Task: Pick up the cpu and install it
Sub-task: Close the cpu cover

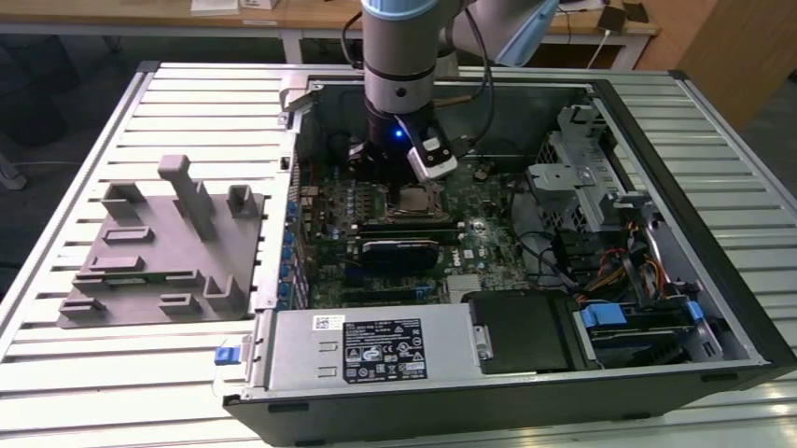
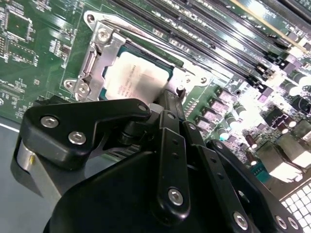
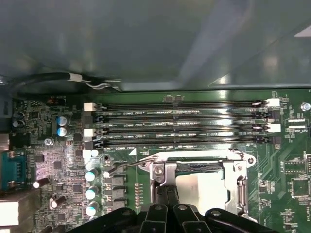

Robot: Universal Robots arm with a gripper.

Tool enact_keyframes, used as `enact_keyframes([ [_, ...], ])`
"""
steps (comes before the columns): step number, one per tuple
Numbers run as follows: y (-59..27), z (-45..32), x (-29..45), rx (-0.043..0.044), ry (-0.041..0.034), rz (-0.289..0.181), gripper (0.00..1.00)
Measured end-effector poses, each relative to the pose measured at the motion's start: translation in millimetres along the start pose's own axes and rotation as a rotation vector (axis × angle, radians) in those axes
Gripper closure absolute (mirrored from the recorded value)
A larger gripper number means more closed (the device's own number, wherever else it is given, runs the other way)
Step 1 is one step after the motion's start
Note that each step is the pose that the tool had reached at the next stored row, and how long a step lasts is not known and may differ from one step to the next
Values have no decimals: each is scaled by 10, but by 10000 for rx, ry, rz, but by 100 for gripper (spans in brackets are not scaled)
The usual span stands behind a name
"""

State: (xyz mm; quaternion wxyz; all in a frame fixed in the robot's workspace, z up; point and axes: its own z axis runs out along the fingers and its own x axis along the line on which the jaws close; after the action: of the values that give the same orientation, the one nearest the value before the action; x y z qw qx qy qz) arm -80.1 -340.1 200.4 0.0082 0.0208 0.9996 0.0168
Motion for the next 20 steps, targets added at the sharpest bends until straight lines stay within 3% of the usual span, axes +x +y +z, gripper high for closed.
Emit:
enact_keyframes([
  [12,3,6,-93,1,5,-13,89],
  [20,5,-18,-95,-2,3,-13,89],
])
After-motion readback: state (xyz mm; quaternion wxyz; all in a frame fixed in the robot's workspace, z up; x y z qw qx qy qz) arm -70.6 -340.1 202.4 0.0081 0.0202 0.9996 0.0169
